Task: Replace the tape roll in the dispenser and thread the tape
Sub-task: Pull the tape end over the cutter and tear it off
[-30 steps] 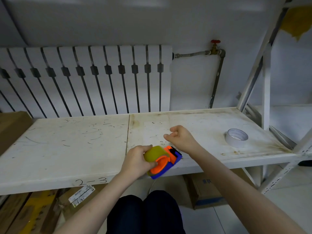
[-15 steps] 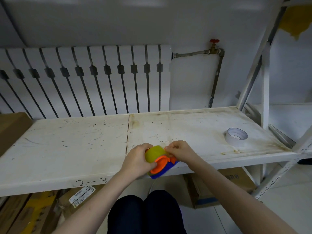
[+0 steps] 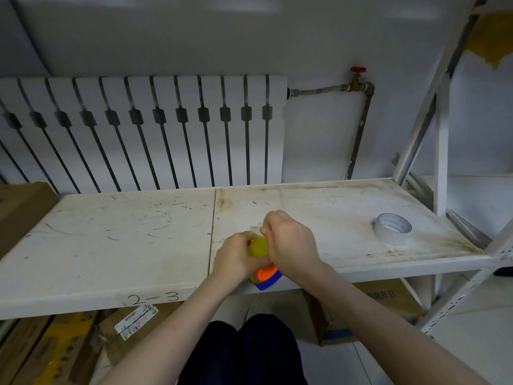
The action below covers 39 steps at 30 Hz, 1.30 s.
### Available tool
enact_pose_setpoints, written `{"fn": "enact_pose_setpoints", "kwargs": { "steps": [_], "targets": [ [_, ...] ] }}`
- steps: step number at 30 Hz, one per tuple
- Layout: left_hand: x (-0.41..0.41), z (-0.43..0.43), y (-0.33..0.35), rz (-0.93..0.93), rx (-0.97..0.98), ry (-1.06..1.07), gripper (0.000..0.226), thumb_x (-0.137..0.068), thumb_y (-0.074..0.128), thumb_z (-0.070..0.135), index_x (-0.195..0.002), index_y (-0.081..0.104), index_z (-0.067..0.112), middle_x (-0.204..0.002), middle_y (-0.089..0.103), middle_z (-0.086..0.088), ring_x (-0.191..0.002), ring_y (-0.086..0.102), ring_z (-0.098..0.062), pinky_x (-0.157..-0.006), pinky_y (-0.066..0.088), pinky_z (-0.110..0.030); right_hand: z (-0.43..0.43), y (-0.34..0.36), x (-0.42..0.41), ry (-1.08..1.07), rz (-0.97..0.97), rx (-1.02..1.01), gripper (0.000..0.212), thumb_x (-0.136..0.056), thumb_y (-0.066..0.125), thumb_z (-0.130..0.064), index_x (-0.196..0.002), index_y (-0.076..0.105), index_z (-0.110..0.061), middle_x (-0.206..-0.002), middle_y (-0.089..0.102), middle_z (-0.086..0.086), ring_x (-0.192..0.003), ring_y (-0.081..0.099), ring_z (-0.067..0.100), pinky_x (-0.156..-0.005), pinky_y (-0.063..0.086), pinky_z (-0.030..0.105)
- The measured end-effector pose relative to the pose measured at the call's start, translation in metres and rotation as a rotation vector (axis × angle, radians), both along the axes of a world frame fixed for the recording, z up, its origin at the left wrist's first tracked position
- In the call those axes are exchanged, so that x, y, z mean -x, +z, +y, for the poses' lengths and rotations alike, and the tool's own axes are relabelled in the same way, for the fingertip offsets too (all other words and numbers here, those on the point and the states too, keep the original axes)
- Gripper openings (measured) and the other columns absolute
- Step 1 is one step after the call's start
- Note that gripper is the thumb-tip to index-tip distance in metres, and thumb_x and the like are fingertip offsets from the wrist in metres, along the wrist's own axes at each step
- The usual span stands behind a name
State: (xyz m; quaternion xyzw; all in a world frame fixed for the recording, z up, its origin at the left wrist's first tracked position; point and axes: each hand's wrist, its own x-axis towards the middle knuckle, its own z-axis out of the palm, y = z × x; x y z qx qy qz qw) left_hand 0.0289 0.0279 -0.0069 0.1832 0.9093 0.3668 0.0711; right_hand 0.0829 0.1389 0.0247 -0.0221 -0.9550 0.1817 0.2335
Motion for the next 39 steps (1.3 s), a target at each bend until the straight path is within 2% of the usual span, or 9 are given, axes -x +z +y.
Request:
{"fn": "enact_pose_setpoints", "kwargs": {
  "steps": [2,6,12,17,19,22,29,35,39],
  "targets": [
    [0.001,0.003,0.009,-0.006,0.009,-0.027,0.025,-0.056,0.058,0.05,-0.073,0.057,0.031,-0.077,0.061,0.006,-0.078,0.06,-0.02,-0.068,0.051,-0.033,-0.003,0.006,-0.004,0.026,0.05,0.021,0.015,-0.094,0.046,-0.016,-0.094,0.057,-0.006,-0.094,0.06,0.009,-0.077,0.058,0.031,-0.066,0.047,0.041],
    [-0.001,0.002,0.016,-0.022,-0.015,-0.065,0.018,-0.07,0.067,0.037,-0.087,0.061,0.032,-0.088,0.065,0.005,-0.087,0.06,-0.019,-0.078,0.053,-0.036,-0.003,0.002,-0.011,0.031,0.121,0.045,0.024,-0.092,0.04,-0.023,-0.088,0.058,-0.007,-0.088,0.061,0.007,-0.069,0.057,0.028,-0.061,0.049,0.042],
    [0.001,-0.001,0.018,-0.018,-0.025,-0.061,0.012,-0.065,0.05,0.025,-0.054,0.046,0.026,-0.066,0.054,0.006,-0.075,0.056,-0.023,-0.071,0.051,-0.04,-0.018,-0.005,-0.007,0.099,0.139,0.105,0.013,-0.085,0.047,-0.011,-0.084,0.057,-0.004,-0.084,0.06,0.011,-0.064,0.056,0.031,-0.059,0.05,0.048],
    [0.013,-0.009,0.014,-0.057,-0.043,-0.107,0.018,-0.063,0.076,0.032,-0.071,0.059,0.033,-0.081,0.064,0.006,-0.083,0.061,-0.017,-0.077,0.055,-0.038,-0.013,0.0,-0.004,0.063,0.148,0.251,0.014,-0.093,0.045,-0.015,-0.086,0.056,-0.009,-0.085,0.057,0.004,-0.073,0.055,0.021,-0.065,0.047,0.033],
    [0.018,-0.015,0.009,-0.041,-0.042,-0.117,0.043,-0.057,0.084,0.038,-0.095,0.067,0.032,-0.098,0.069,0.006,-0.093,0.061,-0.015,-0.08,0.054,-0.036,0.001,0.002,0.001,0.008,0.161,0.315,0.011,-0.094,0.048,-0.015,-0.086,0.055,-0.012,-0.081,0.055,-0.002,-0.073,0.053,0.015,-0.063,0.043,0.024],
    [0.021,-0.023,0.005,0.015,-0.039,-0.074,0.06,-0.058,0.085,0.039,-0.114,0.065,0.027,-0.11,0.068,0.007,-0.1,0.059,-0.012,-0.081,0.051,-0.03,0.026,-0.004,0.01,-0.075,0.136,0.431,0.012,-0.094,0.048,-0.014,-0.085,0.056,-0.011,-0.079,0.059,0.001,-0.074,0.056,0.016,-0.065,0.046,0.028],
    [0.019,-0.031,-0.003,0.078,0.142,-0.078,0.063,-0.059,0.077,0.052,-0.118,0.061,0.035,-0.11,0.068,0.009,-0.097,0.061,-0.013,-0.079,0.056,-0.035,0.06,-0.049,0.029,-0.339,-0.024,0.869,0.02,-0.093,0.047,-0.016,-0.08,0.055,-0.003,-0.069,0.061,0.004,-0.067,0.059,0.012,-0.074,0.054,0.042],
    [0.016,-0.03,-0.001,0.192,0.244,-0.056,0.061,-0.063,0.071,0.05,-0.12,0.056,0.034,-0.106,0.067,0.007,-0.086,0.056,-0.013,-0.067,0.049,-0.028,0.065,-0.085,0.04,-0.479,-0.169,0.866,0.024,-0.093,0.048,-0.019,-0.075,0.054,-0.005,-0.079,0.065,0.02,-0.068,0.055,0.021,-0.064,0.05,0.035],
    [0.024,-0.035,0.0,0.169,0.314,-0.035,0.061,-0.063,0.069,0.049,-0.119,0.052,0.03,-0.102,0.065,0.005,-0.084,0.054,-0.015,-0.065,0.049,-0.029,0.059,-0.084,0.044,-0.406,-0.174,0.859,0.02,-0.094,0.045,-0.018,-0.08,0.053,-0.007,-0.078,0.062,0.011,-0.067,0.054,0.019,-0.06,0.046,0.031]
  ]
}}
